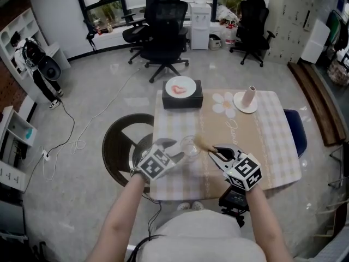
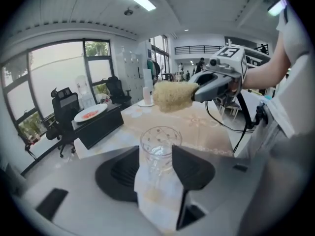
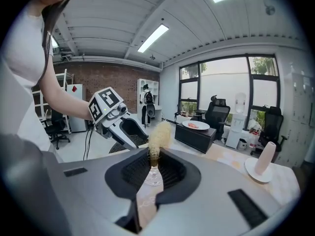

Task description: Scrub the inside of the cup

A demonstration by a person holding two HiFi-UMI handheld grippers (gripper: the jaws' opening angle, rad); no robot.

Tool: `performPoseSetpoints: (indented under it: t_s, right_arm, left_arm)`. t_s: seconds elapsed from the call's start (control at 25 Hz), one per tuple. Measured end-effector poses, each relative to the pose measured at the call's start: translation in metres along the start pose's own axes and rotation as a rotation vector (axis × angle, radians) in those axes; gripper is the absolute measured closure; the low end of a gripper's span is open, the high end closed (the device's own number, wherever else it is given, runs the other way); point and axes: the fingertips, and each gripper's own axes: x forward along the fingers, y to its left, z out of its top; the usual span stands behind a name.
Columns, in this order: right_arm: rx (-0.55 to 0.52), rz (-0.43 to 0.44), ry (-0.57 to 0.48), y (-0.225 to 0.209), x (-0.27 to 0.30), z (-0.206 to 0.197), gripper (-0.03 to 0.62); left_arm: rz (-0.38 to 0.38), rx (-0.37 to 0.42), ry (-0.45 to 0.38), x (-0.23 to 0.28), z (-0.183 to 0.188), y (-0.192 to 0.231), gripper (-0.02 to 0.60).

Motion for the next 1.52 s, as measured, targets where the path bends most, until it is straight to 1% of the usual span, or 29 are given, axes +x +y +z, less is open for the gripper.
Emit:
performPoseSetpoints:
  t_s: [0.12, 0.2, 0.32, 0.4, 0.48, 0.56, 0.6, 0.68, 0.88, 1.0, 1.2, 1.36, 1.52]
  right_arm:
    - [0.004, -0.005, -0.014, 0.001, 0.001, 0.006, 0.547]
    - [0.009, -0.009, -0.029, 0.001, 0.002, 0.009, 0.548]
    - [0.005, -0.016, -0.045, 0.0, 0.003, 0.015, 0.548]
    - [0.0, -0.02, -0.056, -0.002, 0.003, 0.02, 0.548]
    - [-0.001, -0.028, -0.068, -0.005, 0.003, 0.026, 0.548]
    - [0.001, -0.038, -0.085, -0.008, 0.002, 0.034, 0.548]
    - [0.005, -0.042, -0.095, -0.008, 0.001, 0.037, 0.548]
    - [0.014, -0.049, -0.115, -0.008, -0.001, 0.044, 0.548]
    - [-0.02, -0.09, -0.122, -0.008, -0.002, 0.048, 0.548]
    - [-0.041, -0.126, -0.129, -0.011, -0.004, 0.05, 0.548]
    - [-0.073, -0.178, -0.175, -0.018, -0.006, 0.062, 0.548]
    - [-0.027, -0.158, -0.231, -0.011, -0.003, 0.075, 0.548]
    - [-0.044, -0.137, -0.24, -0.008, -0.009, 0.083, 0.548]
  left_arm:
    - [0.02, -0.016, -0.057, -0.012, 0.017, 0.0, 0.379]
    - [0.032, -0.021, -0.091, -0.017, 0.027, -0.002, 0.391]
    - [0.071, -0.033, -0.14, -0.023, 0.038, -0.003, 0.424]
    - [0.105, -0.063, -0.178, -0.026, 0.043, 0.0, 0.464]
    - [0.143, -0.115, -0.237, -0.032, 0.052, 0.005, 0.508]
    - [0.176, -0.17, -0.3, -0.042, 0.063, 0.01, 0.537]
    - [0.19, -0.189, -0.319, -0.046, 0.065, 0.012, 0.55]
    - [0.221, -0.21, -0.341, -0.051, 0.067, 0.014, 0.568]
    - [0.288, -0.241, -0.423, -0.069, 0.08, 0.022, 0.569]
    - [0.327, -0.236, -0.477, -0.078, 0.087, 0.024, 0.569]
    - [0.396, -0.206, -0.568, -0.094, 0.104, 0.024, 0.569]
    - [0.403, -0.18, -0.599, -0.099, 0.112, 0.019, 0.569]
    - [0.399, -0.165, -0.625, -0.103, 0.12, 0.014, 0.569]
